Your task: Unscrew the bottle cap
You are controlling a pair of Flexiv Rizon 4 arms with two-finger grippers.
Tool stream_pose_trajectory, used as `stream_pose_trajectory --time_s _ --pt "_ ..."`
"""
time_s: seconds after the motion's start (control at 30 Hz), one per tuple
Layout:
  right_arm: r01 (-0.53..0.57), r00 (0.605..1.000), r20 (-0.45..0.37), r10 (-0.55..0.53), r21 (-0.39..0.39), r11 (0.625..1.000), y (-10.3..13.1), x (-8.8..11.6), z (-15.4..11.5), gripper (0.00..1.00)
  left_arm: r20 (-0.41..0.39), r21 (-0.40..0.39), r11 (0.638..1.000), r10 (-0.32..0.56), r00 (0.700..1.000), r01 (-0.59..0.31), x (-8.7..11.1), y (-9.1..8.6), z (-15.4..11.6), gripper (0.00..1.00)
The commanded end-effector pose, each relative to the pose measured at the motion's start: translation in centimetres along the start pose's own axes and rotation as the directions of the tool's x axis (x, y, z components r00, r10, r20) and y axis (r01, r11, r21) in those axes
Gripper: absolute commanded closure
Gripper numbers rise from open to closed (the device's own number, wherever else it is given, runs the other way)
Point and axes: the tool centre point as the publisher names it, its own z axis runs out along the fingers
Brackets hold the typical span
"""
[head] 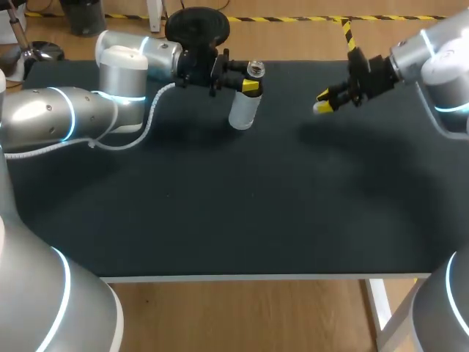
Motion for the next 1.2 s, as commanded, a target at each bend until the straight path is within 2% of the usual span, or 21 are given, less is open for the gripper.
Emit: stream_pose_trajectory --time_s 0.03,0.07,0.13,0.17,0.2,0.23,0.57,1.07,1.1,1.13,1.2 --pt "-0.012 1.0 0.007 0.012 0.018 1.0 0.0 0.3 0.1 0.74 -0.007 0.003 1.0 0.0 1.0 0.0 -0.4 0.2 0.0 1.0" --pt "-0.011 1.0 0.004 0.011 0.026 1.0 -0.1 0.3 0.2 0.64 -0.007 0.003 1.0 0.0 1.0 0.0 -0.4 0.2 0.0 1.0" --pt "-0.014 1.0 -0.005 0.014 0.04 0.999 -0.2 0.5 0.2 0.57 -0.007 0.003 1.0 0.0 1.0 0.0 -0.4 0.2 0.0 1.0" --pt "-0.015 1.0 -0.011 0.015 0.05 0.999 -0.2 0.6 0.3 0.4 -0.007 0.003 1.0 0.0 1.0 0.0 -0.4 0.2 0.0 1.0" --pt "-0.016 1.0 -0.012 0.017 0.056 0.998 -0.3 0.6 0.3 0.08 -0.007 0.003 1.0 0.0 1.0 0.0 -0.4 0.2 0.0 1.0" --pt "-0.019 1.0 -0.012 0.02 0.059 0.998 -0.3 0.7 0.4 0.0 -0.007 0.003 1.0 0.0 1.0 0.0 -0.4 0.2 0.0 1.0" --pt "-0.038 0.999 0.012 0.038 0.052 0.998 -0.3 1.1 -0.3 0.0 -0.007 0.003 1.0 0.0 1.0 0.0 -0.4 0.2 0.0 1.0" --pt "-0.018 0.999 0.027 0.017 0.053 0.998 1.8 1.5 -0.2 0.0 -0.007 0.003 1.0 0.0 1.0 0.0 -0.4 0.2 0.0 1.0" --pt "-0.018 0.999 0.027 0.017 0.053 0.998 1.8 1.5 -0.2 0.0 -0.007 0.003 1.0 0.0 1.0 0.0 -0.4 0.2 0.0 0.59" --pt "-0.018 0.999 0.027 0.017 0.053 0.998 1.8 1.5 -0.2 0.0 -0.007 0.003 1.0 0.0 1.0 0.0 -0.4 0.2 0.0 0.0" --pt "-0.018 0.999 0.027 0.017 0.053 0.998 1.8 1.5 -0.2 0.0 -0.007 0.003 1.0 0.0 1.0 0.0 -0.4 0.2 0.0 0.0"
